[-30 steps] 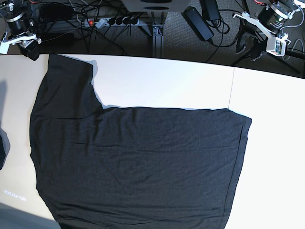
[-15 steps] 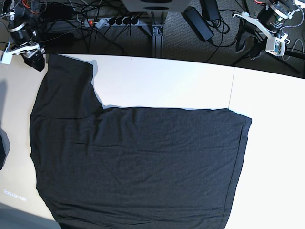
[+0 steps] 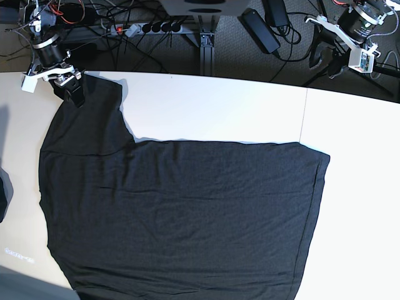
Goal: Fold the T-shirt properly
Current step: 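Reach the left gripper to the opposite shirt corner and grasp it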
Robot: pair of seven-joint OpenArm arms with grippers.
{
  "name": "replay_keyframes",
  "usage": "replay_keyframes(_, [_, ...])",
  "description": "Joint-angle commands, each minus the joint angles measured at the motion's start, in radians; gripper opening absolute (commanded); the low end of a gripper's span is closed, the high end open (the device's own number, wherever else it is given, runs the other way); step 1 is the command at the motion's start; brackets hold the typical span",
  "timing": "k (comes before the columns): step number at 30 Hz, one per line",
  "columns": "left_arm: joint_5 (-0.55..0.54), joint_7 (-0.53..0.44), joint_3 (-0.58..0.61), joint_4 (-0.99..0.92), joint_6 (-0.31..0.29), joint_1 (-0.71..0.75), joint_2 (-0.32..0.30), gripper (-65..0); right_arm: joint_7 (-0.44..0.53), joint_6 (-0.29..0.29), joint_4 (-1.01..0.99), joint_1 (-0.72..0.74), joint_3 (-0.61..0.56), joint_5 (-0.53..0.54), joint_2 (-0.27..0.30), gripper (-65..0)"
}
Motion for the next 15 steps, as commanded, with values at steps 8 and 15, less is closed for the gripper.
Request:
replay_keyframes(8, [-0.09,0.045,-0.007,0.016,-0.011,-0.011,-0.006,-30.3,-0.039,-0.003,0.002,-0.003,-0.023,-0.025,-0.028,-26.2])
replay_keyframes(15, [-0.09,0.053,-0.014,-0.003,0.017,-0.136,-0.016,-30.3,-0.034,-0.004,0.002,0.005,-0.022,-0.046,-0.027,-26.2])
